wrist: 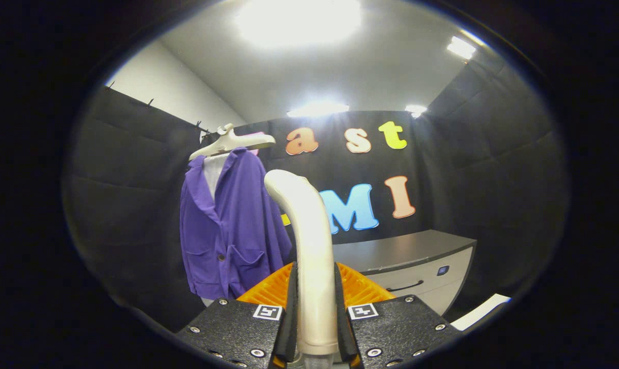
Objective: Iron the clothes twice with a garment steamer, once on the left side and once on the right side.
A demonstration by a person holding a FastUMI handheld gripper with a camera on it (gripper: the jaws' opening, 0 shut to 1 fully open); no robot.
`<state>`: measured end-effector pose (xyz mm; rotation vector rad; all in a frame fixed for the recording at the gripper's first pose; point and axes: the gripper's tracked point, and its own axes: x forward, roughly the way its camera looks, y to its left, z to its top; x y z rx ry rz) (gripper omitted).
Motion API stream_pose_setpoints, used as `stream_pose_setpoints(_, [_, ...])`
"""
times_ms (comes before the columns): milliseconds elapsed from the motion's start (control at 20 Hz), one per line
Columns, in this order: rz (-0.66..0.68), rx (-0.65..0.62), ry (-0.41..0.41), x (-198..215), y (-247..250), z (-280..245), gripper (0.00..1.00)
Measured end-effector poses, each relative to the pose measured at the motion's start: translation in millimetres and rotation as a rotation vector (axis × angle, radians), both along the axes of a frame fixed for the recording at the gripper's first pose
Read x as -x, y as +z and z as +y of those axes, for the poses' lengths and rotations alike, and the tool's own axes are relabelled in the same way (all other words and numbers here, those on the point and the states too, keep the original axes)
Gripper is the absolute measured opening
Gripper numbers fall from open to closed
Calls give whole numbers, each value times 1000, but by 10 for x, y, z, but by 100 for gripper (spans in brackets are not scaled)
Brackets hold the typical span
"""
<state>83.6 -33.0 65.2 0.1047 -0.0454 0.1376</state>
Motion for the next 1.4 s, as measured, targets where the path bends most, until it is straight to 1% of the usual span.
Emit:
stream_pose_setpoints(150, [-15, -27, -52, 70, 72, -529, 32])
stream_pose_setpoints(250, [-16, -47, -70, 112, 63, -799, 32])
stream_pose_setpoints(450, [21, -42, -91, 171, -134, -1144, 32])
stream_pose_setpoints(550, [49, -52, -101, 209, -247, -1225, 32])
stream_pose_setpoints(700, [81, -60, -118, 213, -359, -1222, 32])
stream_pose_setpoints(1100, [79, -26, -88, 175, -345, -796, 32])
stream_pose_setpoints(1400, [97, -24, -77, 114, -393, -632, 32])
